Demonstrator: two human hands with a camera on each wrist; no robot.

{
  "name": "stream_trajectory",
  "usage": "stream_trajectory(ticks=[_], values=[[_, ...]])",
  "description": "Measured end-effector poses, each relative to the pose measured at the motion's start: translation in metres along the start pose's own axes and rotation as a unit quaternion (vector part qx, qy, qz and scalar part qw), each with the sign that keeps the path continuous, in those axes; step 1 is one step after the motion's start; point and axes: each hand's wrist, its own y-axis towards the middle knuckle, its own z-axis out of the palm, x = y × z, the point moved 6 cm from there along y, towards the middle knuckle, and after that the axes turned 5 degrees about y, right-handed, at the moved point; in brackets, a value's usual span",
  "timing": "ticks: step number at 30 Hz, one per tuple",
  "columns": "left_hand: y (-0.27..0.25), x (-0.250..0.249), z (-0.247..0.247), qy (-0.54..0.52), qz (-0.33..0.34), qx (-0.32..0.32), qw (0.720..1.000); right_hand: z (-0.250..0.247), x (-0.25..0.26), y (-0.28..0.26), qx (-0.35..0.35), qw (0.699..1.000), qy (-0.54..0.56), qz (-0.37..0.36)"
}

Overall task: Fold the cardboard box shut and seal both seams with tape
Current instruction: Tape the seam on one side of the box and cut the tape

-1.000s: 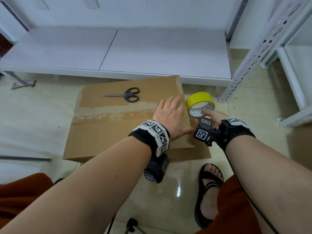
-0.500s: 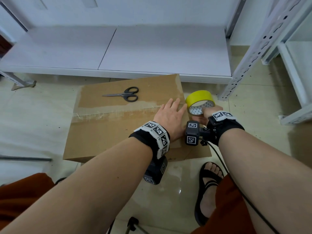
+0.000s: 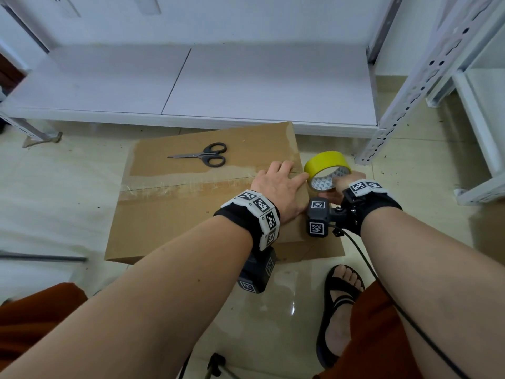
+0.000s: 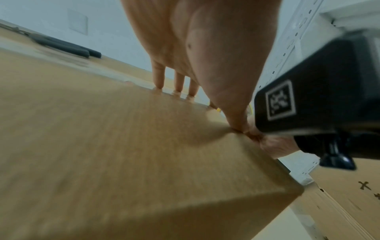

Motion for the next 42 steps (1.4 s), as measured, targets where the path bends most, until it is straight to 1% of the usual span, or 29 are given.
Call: stream_trajectory(ticks=[2,3,4,6,7,9,10,11,14,16,18,20,23,24,26,27,28,30,31,32,33,34,35,36,37,38,39,42], values=[[0.002,0.003,-0.002,0.011,-0.004,-0.011,1.000,-0.004,0.001,-0.006,-0.049,0.996,-0.072,0.014],[0.003,0.003,-0.003,0.014,-0.007,-0.015,1.000,-0.007,0.004,-0.009,-0.068,0.989,-0.134,0.010],[0.004,0.003,-0.004,0.015,-0.010,-0.016,1.000,-0.006,0.005,-0.008,-0.063,0.985,-0.160,0.010],[0.006,0.002,-0.006,0.013,-0.016,-0.014,1.000,-0.002,0.008,-0.007,-0.041,0.987,-0.152,-0.011],[0.007,0.001,-0.006,0.012,-0.016,-0.015,1.000,-0.002,0.012,-0.007,-0.054,0.983,-0.172,-0.023],[0.008,0.002,-0.006,0.005,-0.017,-0.018,1.000,-0.008,0.022,-0.008,-0.128,0.963,-0.229,-0.056],[0.008,0.003,-0.006,0.002,-0.017,-0.021,1.000,-0.009,0.027,-0.008,-0.152,0.952,-0.253,-0.075],[0.007,0.003,-0.005,0.000,-0.018,-0.024,1.000,-0.009,0.030,-0.009,-0.169,0.945,-0.266,-0.086],[0.006,0.002,-0.004,-0.001,-0.017,-0.024,1.000,-0.014,0.035,-0.015,-0.192,0.940,-0.256,-0.114],[0.007,0.002,-0.005,-0.001,-0.016,-0.020,1.000,-0.006,0.039,-0.019,-0.164,0.934,-0.269,-0.167],[0.008,0.002,-0.005,-0.003,-0.018,-0.010,1.000,0.008,0.046,-0.021,-0.131,0.921,-0.286,-0.231],[0.008,0.003,-0.005,-0.005,-0.017,0.002,1.000,0.017,0.051,-0.028,-0.114,0.915,-0.281,-0.265],[0.005,0.005,-0.004,-0.023,0.001,0.017,1.000,0.024,0.051,-0.033,-0.068,0.928,-0.232,-0.283],[0.002,0.008,-0.004,-0.047,0.011,0.015,0.999,0.027,0.050,-0.033,-0.056,0.932,-0.222,-0.282],[-0.005,0.019,-0.008,-0.148,0.010,-0.026,0.989,0.032,0.051,-0.033,-0.050,0.928,-0.234,-0.285],[-0.009,0.028,-0.010,-0.189,-0.001,-0.062,0.980,0.035,0.053,-0.033,-0.049,0.924,-0.244,-0.291],[-0.013,0.036,-0.012,-0.197,-0.016,-0.101,0.975,0.036,0.055,-0.033,-0.048,0.921,-0.249,-0.297],[-0.019,0.053,-0.015,-0.152,-0.056,-0.172,0.972,0.038,0.056,-0.031,-0.046,0.916,-0.255,-0.308],[-0.020,0.063,-0.015,-0.135,-0.084,-0.190,0.969,0.038,0.054,-0.030,-0.045,0.914,-0.258,-0.310],[-0.019,0.074,-0.014,-0.119,-0.119,-0.190,0.967,0.037,0.052,-0.029,-0.045,0.913,-0.261,-0.311],[-0.017,0.086,-0.011,-0.105,-0.161,-0.172,0.966,0.035,0.051,-0.028,-0.048,0.914,-0.259,-0.310],[-0.016,0.098,-0.005,-0.099,-0.211,-0.134,0.963,0.033,0.050,-0.026,-0.048,0.915,-0.254,-0.310],[-0.016,0.110,0.000,-0.105,-0.265,-0.088,0.954,0.033,0.050,-0.026,-0.046,0.916,-0.250,-0.310],[-0.017,0.120,0.007,-0.124,-0.311,-0.042,0.941,0.032,0.051,-0.025,-0.045,0.917,-0.246,-0.311],[-0.018,0.126,0.013,-0.145,-0.342,-0.011,0.928,0.032,0.053,-0.024,-0.043,0.919,-0.242,-0.309],[-0.018,0.129,0.016,-0.156,-0.355,0.002,0.922,0.032,0.054,-0.023,-0.042,0.921,-0.240,-0.305],[-0.018,0.131,0.017,-0.155,-0.356,-0.002,0.922,0.032,0.053,-0.021,-0.041,0.923,-0.240,-0.298],[-0.017,0.133,0.011,-0.135,-0.332,-0.065,0.931,0.034,0.050,-0.017,-0.040,0.923,-0.264,-0.277]])
